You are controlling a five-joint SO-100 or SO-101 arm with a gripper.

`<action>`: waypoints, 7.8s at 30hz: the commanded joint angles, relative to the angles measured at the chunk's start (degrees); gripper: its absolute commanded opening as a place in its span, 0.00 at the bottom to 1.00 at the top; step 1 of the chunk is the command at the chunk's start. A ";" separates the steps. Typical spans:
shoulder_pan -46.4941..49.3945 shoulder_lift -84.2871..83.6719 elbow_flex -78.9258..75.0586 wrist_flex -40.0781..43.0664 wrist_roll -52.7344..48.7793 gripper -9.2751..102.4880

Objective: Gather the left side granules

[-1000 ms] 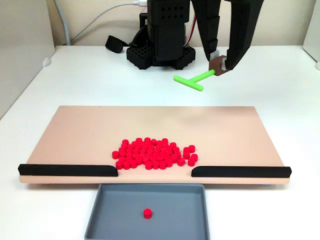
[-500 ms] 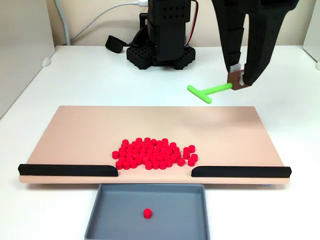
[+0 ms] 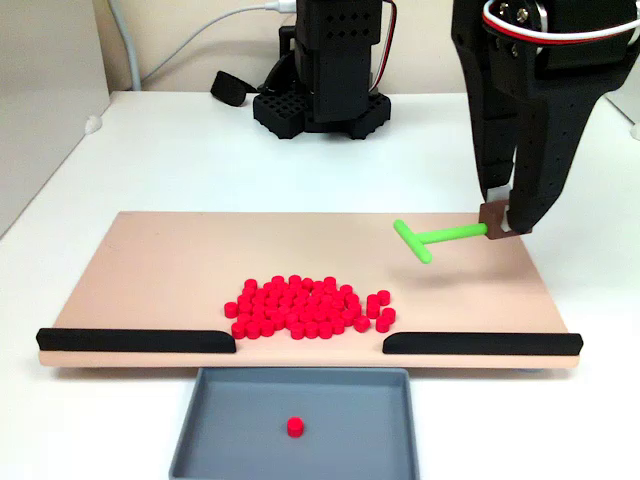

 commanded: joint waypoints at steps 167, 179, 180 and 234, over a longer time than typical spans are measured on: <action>0.70 26.19 25.14 0.09 -35.95 0.08; 10.28 40.08 37.62 0.09 -68.73 0.08; 11.16 40.17 37.62 0.09 -70.84 0.08; 20.30 35.07 36.65 -1.58 -95.62 0.08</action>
